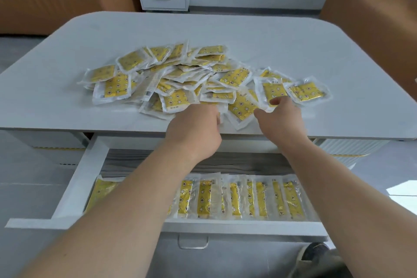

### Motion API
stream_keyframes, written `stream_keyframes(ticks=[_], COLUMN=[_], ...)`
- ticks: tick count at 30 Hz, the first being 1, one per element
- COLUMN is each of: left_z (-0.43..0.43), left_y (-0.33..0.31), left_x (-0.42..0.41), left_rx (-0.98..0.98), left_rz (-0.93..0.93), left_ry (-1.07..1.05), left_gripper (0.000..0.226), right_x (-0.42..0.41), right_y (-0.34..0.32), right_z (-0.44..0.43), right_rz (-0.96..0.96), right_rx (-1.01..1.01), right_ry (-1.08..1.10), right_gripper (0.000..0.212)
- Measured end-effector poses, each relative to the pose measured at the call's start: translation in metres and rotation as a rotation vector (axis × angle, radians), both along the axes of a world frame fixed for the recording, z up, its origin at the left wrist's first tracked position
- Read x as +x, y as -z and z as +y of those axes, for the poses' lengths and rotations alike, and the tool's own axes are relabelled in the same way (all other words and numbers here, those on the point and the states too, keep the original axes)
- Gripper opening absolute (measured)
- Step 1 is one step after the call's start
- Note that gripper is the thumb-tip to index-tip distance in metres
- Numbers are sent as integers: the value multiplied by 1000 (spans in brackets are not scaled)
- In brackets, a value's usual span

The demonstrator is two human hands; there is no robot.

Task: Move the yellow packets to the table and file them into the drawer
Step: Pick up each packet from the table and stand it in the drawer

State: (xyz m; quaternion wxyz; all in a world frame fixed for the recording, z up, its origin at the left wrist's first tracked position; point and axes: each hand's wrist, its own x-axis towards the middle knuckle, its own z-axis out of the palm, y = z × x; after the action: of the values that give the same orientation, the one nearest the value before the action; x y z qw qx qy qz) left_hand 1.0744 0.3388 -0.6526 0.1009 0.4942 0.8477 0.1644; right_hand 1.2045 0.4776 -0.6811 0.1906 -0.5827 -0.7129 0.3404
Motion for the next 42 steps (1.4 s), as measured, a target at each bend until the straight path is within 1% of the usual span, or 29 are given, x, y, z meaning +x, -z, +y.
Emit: stream_keyframes(ticks=[2,6,10,14,16,18,20,22,23,25,29,31,33,35,38,42], left_z=[3,12,23,30,33,34,35,36,36,36,36,36,35,35,35,36], left_y=[3,5,9,11,12,12,13,14,14,13,11,11,11,12,13,16], left_x=[2,10,17,19,21,24,28,31,32,34,39,42,46,50,55,58], left_rx=[36,70,77,64,66,67,62,57,53,45,45,49,52,66,84,104], left_rz=[-21,-21,-9,1,-5,-13,-13,-7,-8,-10,7,13,23,27,29,-29], left_ry=[54,161,222,231,233,238,248,261,265,267,262,259,261,261,253,174], left_gripper=[18,22,20,20,20,20,21,21,22,22,20,18,17,16,13,9], right_x=[2,15,27,27,26,25,26,30,32,38,49,53,55,56,58,65], right_y=[1,10,22,20,14,11,9,4,2,-1,-2,-3,0,6,15,16], right_z=[13,35,53,61,55,44,33,27,25,20,5,-3,-11,-16,-19,-25], right_rz=[-19,-268,-432,-518,-550,-623,-673,-707,-720,-733,-722,-762,-817,-840,-794,-726], right_rx=[35,218,182,141,167,195,191,182,183,183,177,181,229,304,406,488], right_ry=[42,64,-27,-158,-128,-100,-135,-202,-229,-262,-316,-337,-344,-346,-338,-335], right_gripper=[52,56,65,58,53,47,51,63,65,63,48,57,63,62,55,57])
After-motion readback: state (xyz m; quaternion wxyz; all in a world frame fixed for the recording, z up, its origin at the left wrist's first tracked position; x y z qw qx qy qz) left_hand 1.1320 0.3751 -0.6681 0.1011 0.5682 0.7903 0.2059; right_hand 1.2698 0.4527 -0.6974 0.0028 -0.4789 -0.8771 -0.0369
